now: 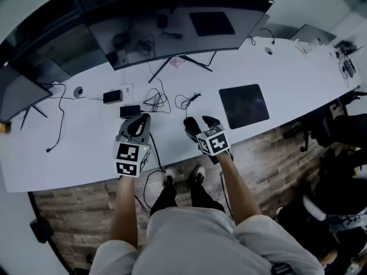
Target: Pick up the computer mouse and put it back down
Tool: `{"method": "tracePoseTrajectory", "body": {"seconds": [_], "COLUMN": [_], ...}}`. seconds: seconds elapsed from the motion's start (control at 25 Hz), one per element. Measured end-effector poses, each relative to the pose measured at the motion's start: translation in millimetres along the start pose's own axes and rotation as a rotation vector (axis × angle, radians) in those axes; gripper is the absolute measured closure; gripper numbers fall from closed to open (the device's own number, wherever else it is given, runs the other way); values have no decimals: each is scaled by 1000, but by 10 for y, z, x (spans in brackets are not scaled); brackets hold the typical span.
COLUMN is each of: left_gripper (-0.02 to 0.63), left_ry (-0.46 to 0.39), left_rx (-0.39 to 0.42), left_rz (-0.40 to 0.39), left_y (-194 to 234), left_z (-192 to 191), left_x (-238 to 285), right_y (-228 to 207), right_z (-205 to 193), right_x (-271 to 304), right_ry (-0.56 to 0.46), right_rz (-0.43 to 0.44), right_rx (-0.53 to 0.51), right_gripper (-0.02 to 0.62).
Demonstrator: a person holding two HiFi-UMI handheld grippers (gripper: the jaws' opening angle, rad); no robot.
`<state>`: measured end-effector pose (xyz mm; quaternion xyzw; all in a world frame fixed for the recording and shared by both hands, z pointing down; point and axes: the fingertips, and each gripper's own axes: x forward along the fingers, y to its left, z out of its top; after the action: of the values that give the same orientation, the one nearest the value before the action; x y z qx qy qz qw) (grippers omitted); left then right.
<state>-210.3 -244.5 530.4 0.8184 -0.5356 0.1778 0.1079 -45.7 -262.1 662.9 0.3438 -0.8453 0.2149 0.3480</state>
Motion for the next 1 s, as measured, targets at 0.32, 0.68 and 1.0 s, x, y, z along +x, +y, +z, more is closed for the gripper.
{"method": "tracePoseTrajectory", "body": {"seconds": [0.32,0.68,1.0], "left_gripper": [588,588,588], "left_ry": [81,84,70], "left_rx": [-67,-62,-42], "left_rz": [55,47,-10], "left_y": [67,136,82], "left_z": [-424,-436,-373], "left_x": [38,114,170], "right_y": [-146,-166,-308], "right_z": [-339,-414,-227], "right_x": [532,702,517], "right_ry": [142,154,146], "right_rz": [-45,-107,-126], "right_rx": [9,9,55], "right_gripper": [189,291,318]}}
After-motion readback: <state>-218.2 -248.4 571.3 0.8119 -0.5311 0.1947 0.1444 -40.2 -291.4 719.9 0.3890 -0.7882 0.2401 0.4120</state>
